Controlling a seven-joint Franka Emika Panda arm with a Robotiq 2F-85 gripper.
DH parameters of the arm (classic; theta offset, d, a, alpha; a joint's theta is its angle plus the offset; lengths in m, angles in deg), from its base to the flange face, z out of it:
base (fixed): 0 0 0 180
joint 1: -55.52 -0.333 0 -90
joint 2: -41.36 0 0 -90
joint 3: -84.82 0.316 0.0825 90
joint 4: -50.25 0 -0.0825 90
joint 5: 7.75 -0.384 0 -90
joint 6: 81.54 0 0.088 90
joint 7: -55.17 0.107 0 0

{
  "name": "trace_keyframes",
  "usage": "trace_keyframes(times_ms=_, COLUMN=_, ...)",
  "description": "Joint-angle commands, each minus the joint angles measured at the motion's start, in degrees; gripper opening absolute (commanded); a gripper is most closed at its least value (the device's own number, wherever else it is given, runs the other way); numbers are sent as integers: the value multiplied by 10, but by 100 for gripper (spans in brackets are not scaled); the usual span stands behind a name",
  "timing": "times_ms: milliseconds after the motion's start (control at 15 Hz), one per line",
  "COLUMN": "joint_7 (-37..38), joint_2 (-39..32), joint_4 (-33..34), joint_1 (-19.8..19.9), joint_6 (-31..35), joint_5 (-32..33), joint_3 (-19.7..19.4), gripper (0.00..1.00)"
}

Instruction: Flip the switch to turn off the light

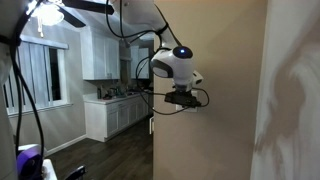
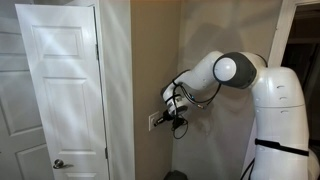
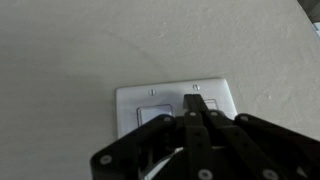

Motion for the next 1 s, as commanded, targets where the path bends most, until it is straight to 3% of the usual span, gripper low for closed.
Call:
trace_keyframes(times_ms=0, joint_7=-51, joint_2=-13, joint_4=13, joint_1=4, joint_6=-3, joint_5=-40, joint_3=5, gripper=0)
trace_keyframes(times_ms=267, joint_7=-55, joint_2=-13, joint_4=8, joint_1=3, joint_6=1, joint_5=-41, joint_3=1, gripper=0)
trace_keyframes(times_ms=933, joint_7=42, joint_2=23, joint_4=-69, joint_1=-1, joint_6=-8, joint_5=82, joint_3=-22, gripper=0)
